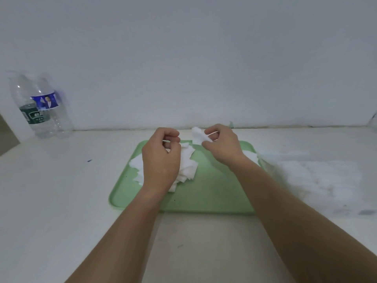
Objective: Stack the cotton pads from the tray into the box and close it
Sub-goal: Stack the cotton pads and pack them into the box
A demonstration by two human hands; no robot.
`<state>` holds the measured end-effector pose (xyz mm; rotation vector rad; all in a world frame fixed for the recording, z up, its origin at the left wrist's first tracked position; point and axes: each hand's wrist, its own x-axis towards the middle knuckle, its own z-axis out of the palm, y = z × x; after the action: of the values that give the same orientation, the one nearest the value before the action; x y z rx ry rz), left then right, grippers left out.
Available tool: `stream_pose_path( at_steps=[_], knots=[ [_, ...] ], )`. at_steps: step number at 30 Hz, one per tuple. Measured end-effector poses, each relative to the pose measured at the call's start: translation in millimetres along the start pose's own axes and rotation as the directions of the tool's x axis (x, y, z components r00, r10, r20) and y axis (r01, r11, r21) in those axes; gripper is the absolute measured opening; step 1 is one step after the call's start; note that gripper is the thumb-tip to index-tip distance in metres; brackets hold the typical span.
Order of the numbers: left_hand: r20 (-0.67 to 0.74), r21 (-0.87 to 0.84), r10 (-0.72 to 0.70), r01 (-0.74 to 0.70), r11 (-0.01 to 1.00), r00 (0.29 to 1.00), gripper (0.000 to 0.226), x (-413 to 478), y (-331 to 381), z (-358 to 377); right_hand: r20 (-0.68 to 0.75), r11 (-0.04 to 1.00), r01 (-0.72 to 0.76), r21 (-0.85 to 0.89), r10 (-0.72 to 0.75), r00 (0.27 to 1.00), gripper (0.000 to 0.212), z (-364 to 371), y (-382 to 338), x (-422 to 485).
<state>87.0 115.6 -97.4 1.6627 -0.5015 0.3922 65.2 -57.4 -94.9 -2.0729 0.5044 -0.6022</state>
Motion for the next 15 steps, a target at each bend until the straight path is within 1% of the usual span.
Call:
stream_pose_path(
  at_steps=[1, 3, 5, 6, 8, 11, 13, 15],
  knots=[
    [0.01, -0.036, -0.043, 0.043, 0.998, 0.999, 0.027, -2, 1, 1, 0.009, 0.99, -0.012, 0.14, 0.011, 1.0, 0.025, -8, -5, -14],
    [0.089, -0.113, -0.131, 0.14, 0.984, 0.987, 0.024, -9, 6, 3, 0.083, 0.933, -0.044, 0.356, 0.015, 0.996, 0.025, -22, -11, -41],
    [0.205, -0.209, -0.222, 0.264, 0.942, 0.953, 0.033, -18, 13, 7, 0.151, 0.879, -0.073, 0.472, 0.001, 0.989, 0.027, -32, -12, -64],
    [0.252, -0.248, -0.25, 0.312, 0.917, 0.935, 0.034, -21, 16, 9, 0.169, 0.862, -0.088, 0.5, 0.002, 0.986, 0.028, -34, -11, -72],
    [0.303, -0.284, -0.26, 0.347, 0.894, 0.917, 0.024, -27, 21, 13, 0.19, 0.836, -0.115, 0.536, 0.013, 0.982, 0.028, -34, -6, -84],
    [0.297, -0.282, -0.263, 0.347, 0.894, 0.918, 0.01, -30, 20, 15, 0.196, 0.819, -0.129, 0.559, 0.02, 0.98, 0.031, -30, 3, -92],
    [0.295, -0.247, -0.26, 0.337, 0.909, 0.919, 0.009, -28, 19, 14, 0.179, 0.848, -0.093, 0.521, -0.003, 0.984, 0.037, -30, 4, -94],
    [0.313, -0.217, -0.24, 0.316, 0.924, 0.919, 0.008, -27, 19, 12, 0.191, 0.862, -0.036, 0.506, -0.071, 0.979, 0.047, -33, 3, -95]
  ],
)
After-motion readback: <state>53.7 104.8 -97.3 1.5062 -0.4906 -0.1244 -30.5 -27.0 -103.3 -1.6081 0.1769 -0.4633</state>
